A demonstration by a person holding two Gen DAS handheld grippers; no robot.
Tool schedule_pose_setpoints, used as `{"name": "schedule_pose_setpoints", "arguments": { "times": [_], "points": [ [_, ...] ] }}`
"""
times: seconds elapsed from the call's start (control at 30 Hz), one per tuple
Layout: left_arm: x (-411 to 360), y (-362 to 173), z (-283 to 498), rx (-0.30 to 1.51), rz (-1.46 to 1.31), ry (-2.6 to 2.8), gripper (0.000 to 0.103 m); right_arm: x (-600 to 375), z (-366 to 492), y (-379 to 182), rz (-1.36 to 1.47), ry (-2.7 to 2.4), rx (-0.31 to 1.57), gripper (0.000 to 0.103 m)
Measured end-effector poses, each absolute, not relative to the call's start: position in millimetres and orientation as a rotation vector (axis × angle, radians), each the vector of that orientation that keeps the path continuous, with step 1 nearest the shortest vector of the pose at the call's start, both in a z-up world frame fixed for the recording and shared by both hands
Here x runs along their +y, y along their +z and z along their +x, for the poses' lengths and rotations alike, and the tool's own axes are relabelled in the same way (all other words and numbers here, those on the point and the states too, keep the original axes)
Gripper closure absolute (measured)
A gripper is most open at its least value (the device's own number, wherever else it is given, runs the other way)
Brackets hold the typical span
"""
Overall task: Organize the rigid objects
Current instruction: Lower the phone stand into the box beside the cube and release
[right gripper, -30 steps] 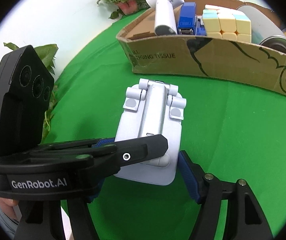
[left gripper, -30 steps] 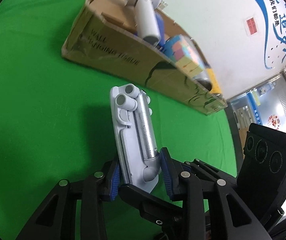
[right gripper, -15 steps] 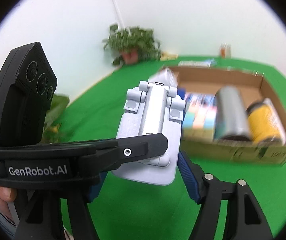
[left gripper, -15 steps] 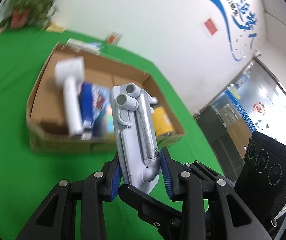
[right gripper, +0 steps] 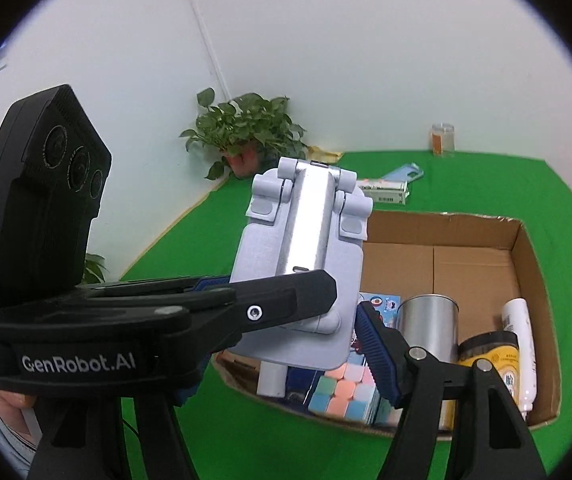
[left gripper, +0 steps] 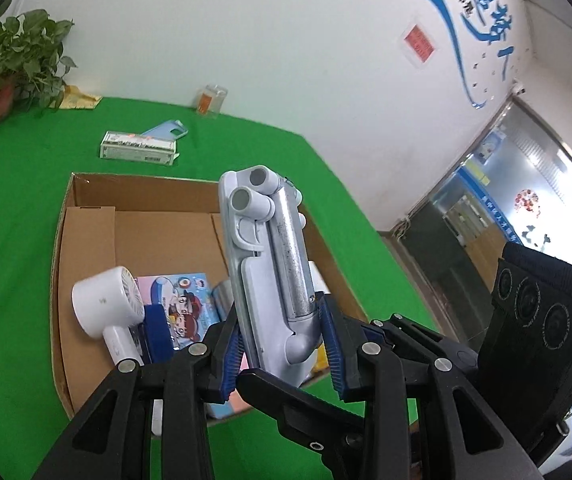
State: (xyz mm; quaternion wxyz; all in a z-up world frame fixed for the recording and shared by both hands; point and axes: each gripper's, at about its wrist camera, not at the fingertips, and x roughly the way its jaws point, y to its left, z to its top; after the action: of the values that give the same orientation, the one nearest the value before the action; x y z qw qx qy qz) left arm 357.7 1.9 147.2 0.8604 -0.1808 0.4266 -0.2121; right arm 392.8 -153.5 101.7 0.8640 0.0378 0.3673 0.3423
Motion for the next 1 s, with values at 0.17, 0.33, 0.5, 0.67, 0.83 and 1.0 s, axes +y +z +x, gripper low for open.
{"name": "schedule_pose_setpoints", "arguments": {
  "times": [0.17, 0.33, 0.5, 0.67, 0.83, 1.0],
  "points": [
    [4.3, 104.0, 411.2, 1.019, -0.423, -0.414, 0.07, -147.1, 437.4, 68.6, 0.108, 0.731, 0.916, 0.036],
    [6.1, 49.3, 447.2, 1.122, -0.465, -0.395, 0.07, -142.6, 467.0, 28.7, 0.125, 0.712, 1.037, 0.036],
    [1.8, 21.6, 463.7, 1.183, -0.464, -0.401, 0.07, -143.5, 476.4, 12.9, 0.125, 0.693, 1.103, 0.036],
    [-9.0, 15.8, 460.2, 1.196, -0.407, -0.384, 0.057, -146.6, 469.0, 8.8, 0.119, 0.657, 1.14, 0.04],
    [-1.1, 41.9, 427.9, 1.072, -0.367, -0.308, 0.024, -163.1, 457.7, 12.3, 0.161, 0.607, 1.126, 0.034],
    [6.2, 75.7, 379.7, 0.871, -0.279, -0.238, 0.023, -191.4, 417.0, 39.3, 0.113, 0.576, 0.945, 0.02]
  ]
}}
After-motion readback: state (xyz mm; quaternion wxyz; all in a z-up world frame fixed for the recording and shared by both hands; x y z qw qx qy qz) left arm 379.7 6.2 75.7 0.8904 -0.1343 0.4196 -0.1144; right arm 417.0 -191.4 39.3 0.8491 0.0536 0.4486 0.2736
